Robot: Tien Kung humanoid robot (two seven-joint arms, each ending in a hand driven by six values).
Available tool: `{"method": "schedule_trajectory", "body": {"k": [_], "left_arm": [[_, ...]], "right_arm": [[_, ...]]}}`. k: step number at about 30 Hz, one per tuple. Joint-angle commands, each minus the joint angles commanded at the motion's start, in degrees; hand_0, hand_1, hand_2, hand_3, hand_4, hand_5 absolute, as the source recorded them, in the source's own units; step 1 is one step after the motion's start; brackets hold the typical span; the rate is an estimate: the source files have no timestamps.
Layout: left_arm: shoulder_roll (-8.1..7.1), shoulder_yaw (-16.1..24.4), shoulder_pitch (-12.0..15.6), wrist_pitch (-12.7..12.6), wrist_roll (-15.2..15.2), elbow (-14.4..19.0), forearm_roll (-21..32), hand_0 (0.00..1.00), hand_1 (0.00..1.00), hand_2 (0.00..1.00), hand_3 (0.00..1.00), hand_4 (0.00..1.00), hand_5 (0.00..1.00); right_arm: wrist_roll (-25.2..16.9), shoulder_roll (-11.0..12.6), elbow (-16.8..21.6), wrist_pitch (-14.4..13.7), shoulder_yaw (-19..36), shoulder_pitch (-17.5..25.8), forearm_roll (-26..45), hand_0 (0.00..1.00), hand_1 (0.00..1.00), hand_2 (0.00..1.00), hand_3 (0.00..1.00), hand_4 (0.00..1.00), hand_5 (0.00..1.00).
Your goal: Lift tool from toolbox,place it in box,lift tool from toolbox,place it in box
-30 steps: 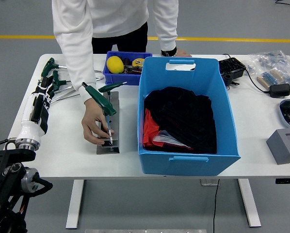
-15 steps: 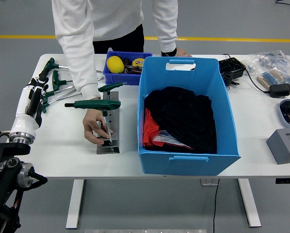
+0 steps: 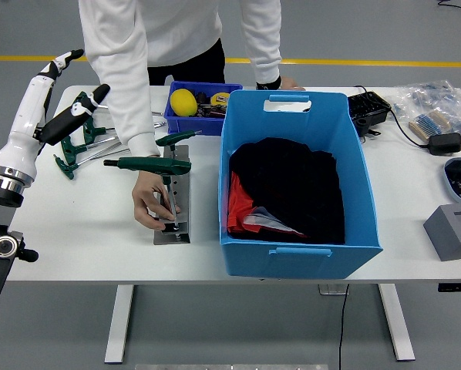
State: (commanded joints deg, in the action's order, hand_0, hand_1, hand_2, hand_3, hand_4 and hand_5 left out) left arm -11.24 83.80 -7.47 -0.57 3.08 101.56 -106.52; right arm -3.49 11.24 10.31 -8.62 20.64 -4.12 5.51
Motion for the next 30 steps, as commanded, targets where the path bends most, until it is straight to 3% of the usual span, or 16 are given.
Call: {"method": "schedule_trajectory", "body": {"k": [4, 5, 10, 11, 13, 22, 23, 28, 29, 30], "left_arm": [[-1.27, -3.79, 0.18, 6.30, 4.44, 0.37, -9.68, 0.998, 0.998, 0.998, 0.935, 0.998, 0.707], [-1.29, -4.45, 0.19, 7.72, 5.20, 0.37, -11.92, 0.996, 0.998, 0.998, 0.941, 0.998, 0.565], [-0.89, -7.56, 0.23, 14.70, 8.59, 0.37, -23.48, 0.996, 0.998, 0.998, 0.941, 0.998, 0.565], [-0.81, -8.23, 0.16, 15.88, 9.22, 0.37, -23.48, 0.984, 0.992, 0.959, 0.944, 0.998, 0.502], [-0.62, -9.04, -0.03, 17.20, 10.17, 0.37, -23.48, 0.984, 0.992, 0.959, 0.944, 0.998, 0.502], [0.42, -11.14, -0.75, 17.38, 12.22, 0.37, -23.48, 0.976, 0.961, 0.917, 0.934, 0.998, 0.483], [0.49, -11.52, -0.79, 16.96, 12.36, 0.37, -23.48, 0.922, 0.892, 0.838, 0.859, 0.998, 0.492], [1.05, -12.82, -1.74, 16.36, 13.12, 0.37, -23.48, 0.922, 0.892, 0.838, 0.859, 0.998, 0.492], [1.09, -13.32, -2.06, 16.19, 13.30, 0.37, -23.48, 0.806, 0.745, 0.702, 0.747, 0.998, 0.510], [1.09, -13.74, -2.31, 16.08, 13.44, 0.37, -23.48, 0.806, 0.745, 0.702, 0.747, 0.998, 0.510]], "right_arm": [[0.15, 0.03, 0.00, -0.08, 0.78, -0.05, -0.90, 0.692, 0.655, 0.732, 0.592, 0.831, 0.760], [0.19, 0.04, 0.00, -0.10, 0.98, -0.06, -1.10, 0.691, 0.654, 0.730, 0.592, 0.832, 0.760], [0.34, 0.09, 0.00, -0.17, 1.91, -0.12, -2.11, 0.691, 0.654, 0.730, 0.592, 0.832, 0.760], [0.37, 0.10, 0.00, -0.18, 2.06, -0.14, -2.25, 0.691, 0.654, 0.730, 0.592, 0.832, 0.759], [0.40, 0.15, 0.00, -0.17, 2.26, -0.20, -2.51, 0.691, 0.654, 0.730, 0.592, 0.832, 0.759], [0.43, 0.24, 0.00, -0.17, 2.48, -0.32, -2.67, 0.692, 0.653, 0.730, 0.592, 0.832, 0.758], [0.42, 0.24, 0.00, -0.15, 2.44, -0.31, -2.56, 0.692, 0.653, 0.729, 0.592, 0.832, 0.758], [0.57, 0.28, 0.00, -0.19, 2.97, -0.37, -3.32, 0.692, 0.653, 0.729, 0.592, 0.832, 0.758], [0.58, 0.30, 0.00, -0.19, 3.03, -0.38, -3.47, 0.691, 0.653, 0.729, 0.592, 0.833, 0.759], [0.59, 0.31, 0.00, -0.19, 3.04, -0.38, -3.49, 0.691, 0.653, 0.729, 0.592, 0.833, 0.759]]}}
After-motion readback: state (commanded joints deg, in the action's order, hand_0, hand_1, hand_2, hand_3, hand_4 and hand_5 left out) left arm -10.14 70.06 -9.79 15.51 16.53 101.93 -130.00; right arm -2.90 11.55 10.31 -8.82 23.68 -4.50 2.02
